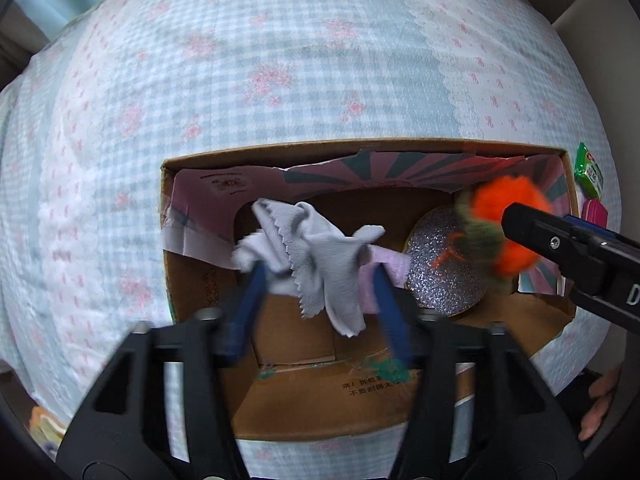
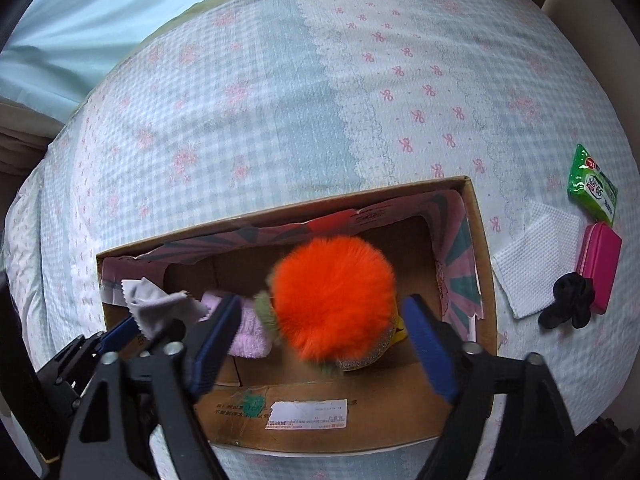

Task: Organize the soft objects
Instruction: 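Open the left tool releasing the cloth while the right tool drops the pompom into the box, then withdraw both tools from the box toward the remaining items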

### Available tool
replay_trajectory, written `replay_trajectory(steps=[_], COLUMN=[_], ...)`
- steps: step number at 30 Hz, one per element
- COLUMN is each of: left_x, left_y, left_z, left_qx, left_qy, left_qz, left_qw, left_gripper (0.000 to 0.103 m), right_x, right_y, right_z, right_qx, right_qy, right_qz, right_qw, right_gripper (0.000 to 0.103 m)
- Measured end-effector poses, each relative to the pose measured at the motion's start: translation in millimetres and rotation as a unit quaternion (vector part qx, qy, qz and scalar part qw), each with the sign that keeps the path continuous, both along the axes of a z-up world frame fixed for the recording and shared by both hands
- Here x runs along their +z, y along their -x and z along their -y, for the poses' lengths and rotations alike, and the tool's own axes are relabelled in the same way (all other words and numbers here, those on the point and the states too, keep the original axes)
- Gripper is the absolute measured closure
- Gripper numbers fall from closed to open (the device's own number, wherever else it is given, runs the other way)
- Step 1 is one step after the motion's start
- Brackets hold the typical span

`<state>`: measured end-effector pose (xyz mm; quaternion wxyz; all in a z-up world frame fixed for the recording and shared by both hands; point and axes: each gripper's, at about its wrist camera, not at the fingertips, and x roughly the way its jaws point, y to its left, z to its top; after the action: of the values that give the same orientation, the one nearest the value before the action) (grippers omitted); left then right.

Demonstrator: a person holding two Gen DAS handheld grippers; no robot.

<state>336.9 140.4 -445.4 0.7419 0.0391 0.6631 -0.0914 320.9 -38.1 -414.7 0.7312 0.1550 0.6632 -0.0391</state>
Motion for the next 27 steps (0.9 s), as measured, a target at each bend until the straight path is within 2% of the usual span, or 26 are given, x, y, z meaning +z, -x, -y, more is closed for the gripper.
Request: replay_trajectory(steps=[1, 4, 7, 14, 20, 27], left_x=[0, 5, 5, 20, 54, 129], left_y=[2, 9, 11, 22, 39, 74], left_z=[1, 1, 2, 3, -3, -8], left_qx=[0.0, 0.002, 0.006, 0.004, 0.002, -0.006], left_qy=[-0.005, 0.016, 0.026, 0.019, 0.016, 0.038], left_qz=[0.001, 0.018, 0.011, 0.017, 0.046, 0.098], left_qw=[1.0, 0.9997, 0.9996, 0.9997, 0.9988, 0.9944], left_gripper=[0.0, 0.0, 0.0, 0.0, 0.0, 0.0], right_x=[0, -6, -7, 20, 69, 164], right_y=[0, 2, 6, 18, 36, 91], right_z=[3, 9, 10, 5, 0, -8], right_qx=[-0.007, -0.026, -0.025, -0.015, -0.004, 0.033], right_qy=[-0.009, -0.027, -0.029, -0.019, -0.01, 0.021], right_qz=[-0.002, -0.023, -0.03, -0.004, 0.033, 0.12], right_qw=[1.0, 0.999, 0.999, 1.0, 0.999, 0.992], right_gripper=[0.004, 0.004, 0.004, 0.004, 0.004, 0.004])
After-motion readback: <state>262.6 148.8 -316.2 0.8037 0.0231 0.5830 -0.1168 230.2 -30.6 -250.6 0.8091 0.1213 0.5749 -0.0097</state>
